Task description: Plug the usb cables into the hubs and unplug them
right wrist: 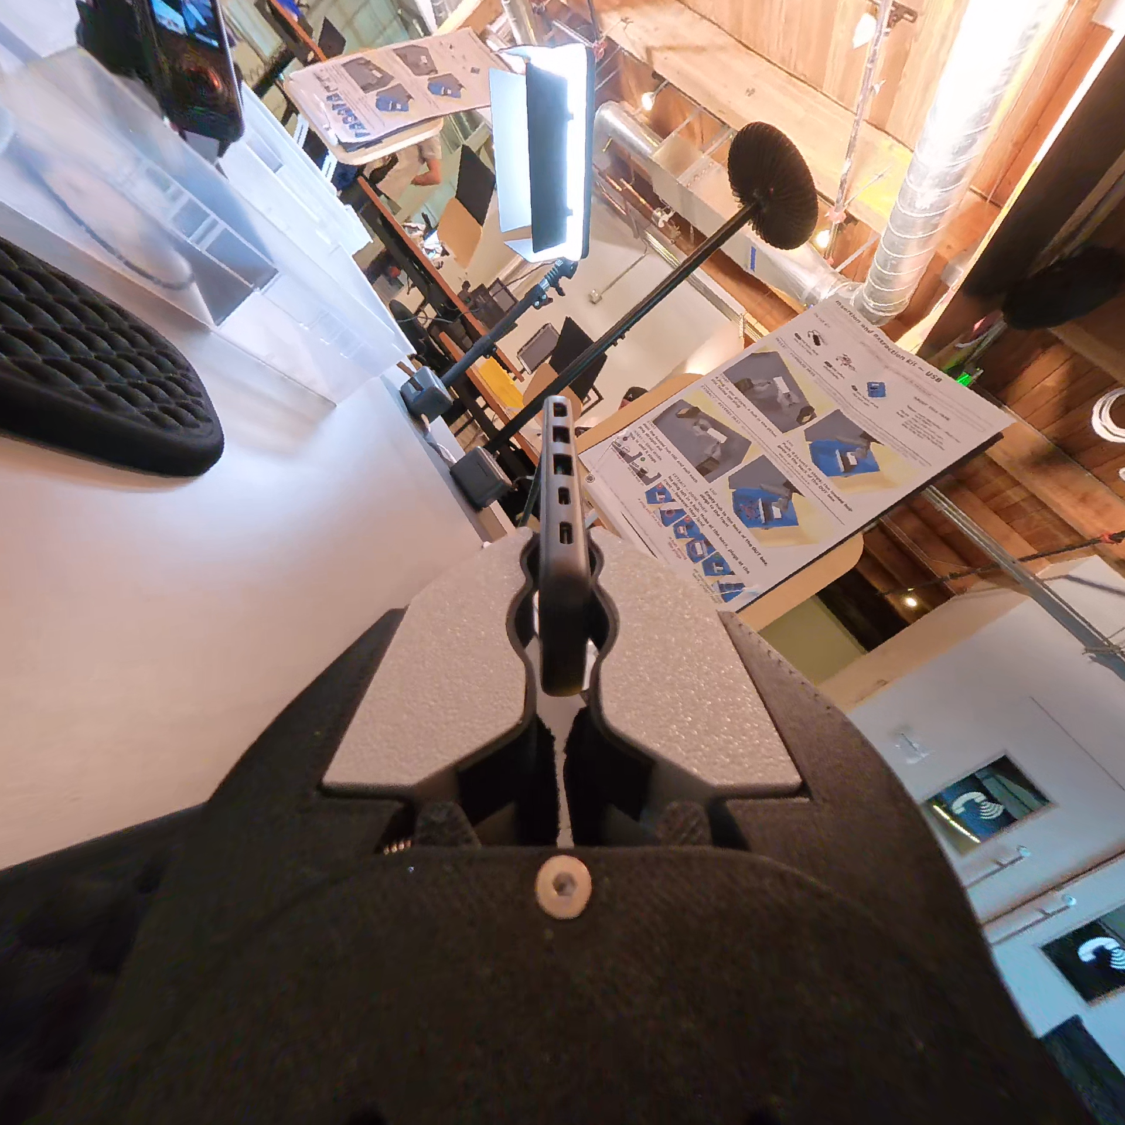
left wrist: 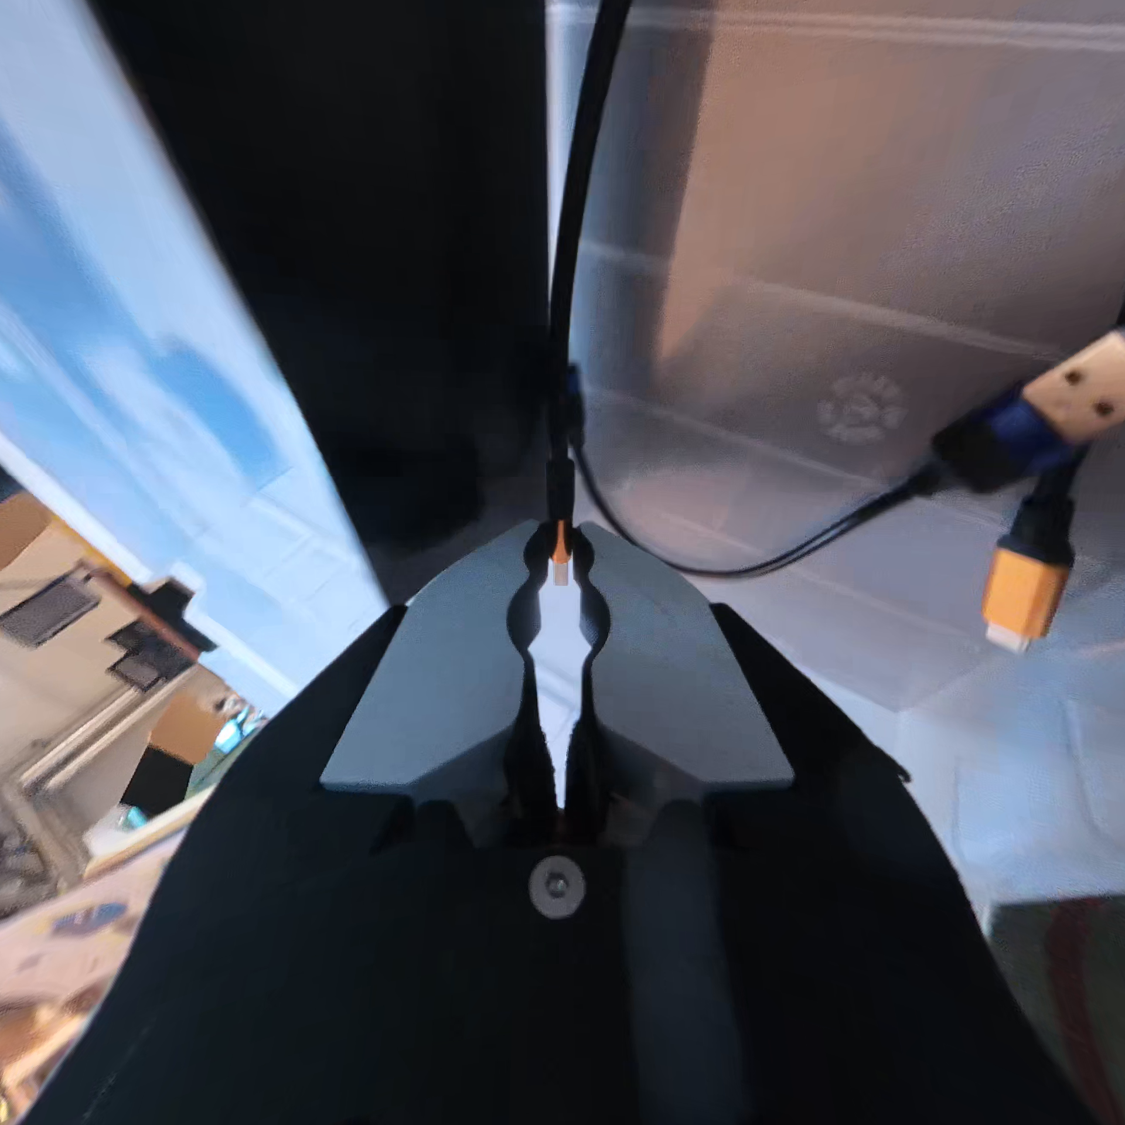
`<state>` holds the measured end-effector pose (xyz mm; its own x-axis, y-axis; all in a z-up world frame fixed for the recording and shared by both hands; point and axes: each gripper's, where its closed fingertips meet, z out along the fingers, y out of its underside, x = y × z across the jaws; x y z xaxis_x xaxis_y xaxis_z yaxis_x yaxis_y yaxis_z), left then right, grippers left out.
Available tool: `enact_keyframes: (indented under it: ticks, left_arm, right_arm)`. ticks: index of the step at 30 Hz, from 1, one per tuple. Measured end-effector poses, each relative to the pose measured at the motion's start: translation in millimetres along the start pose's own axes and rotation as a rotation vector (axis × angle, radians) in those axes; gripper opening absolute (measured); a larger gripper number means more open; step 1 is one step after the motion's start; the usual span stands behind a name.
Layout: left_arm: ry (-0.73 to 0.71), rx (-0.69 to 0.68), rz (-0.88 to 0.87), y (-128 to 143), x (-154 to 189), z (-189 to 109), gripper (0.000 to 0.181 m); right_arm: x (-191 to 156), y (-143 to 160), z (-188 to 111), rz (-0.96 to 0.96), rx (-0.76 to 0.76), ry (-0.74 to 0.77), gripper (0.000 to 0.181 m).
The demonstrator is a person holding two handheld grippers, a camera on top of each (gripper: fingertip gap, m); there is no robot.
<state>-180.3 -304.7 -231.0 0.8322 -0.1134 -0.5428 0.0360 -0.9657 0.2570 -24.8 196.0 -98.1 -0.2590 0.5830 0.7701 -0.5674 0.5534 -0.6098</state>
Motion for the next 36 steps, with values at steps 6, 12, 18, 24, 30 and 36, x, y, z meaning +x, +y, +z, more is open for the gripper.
enact_keyframes:
  ticks: [6,12,18,24,30,36]
  left_arm:
    - [-0.319,0.098,-0.261,20.2,-40.9,-76.2,0.007]
    - [-0.693,0.534,-0.595,11.3,-81.4,-164.7,0.007]
    - [-0.703,1.443,-0.828,-43.0,-75.7,-263.7,0.007]
    - [-0.303,2.275,-0.994,-95.7,-52.5,-316.2,0.007]
    - [0.116,2.626,-1.087,-141.7,-44.2,-341.1,0.007]
    - [0.272,2.645,-0.931,-183.9,-28.9,-365.2,0.007]
  right_arm:
    - [-1.6,-1.7,0.6,0.060,0.042,-0.003,0.012]
    - [-2.3,-4.5,1.5,0.069,0.051,-0.007,0.012]
    - [-2.7,-7.4,2.8,0.092,0.061,-0.015,0.012]
    - [-7.6,-10.3,8.3,0.149,0.068,-0.042,0.012]
    - [-15.4,-20.1,14.9,0.232,0.090,-0.091,0.012]
    - [-23.5,-35.0,18.0,0.384,0.123,-0.194,0.012]
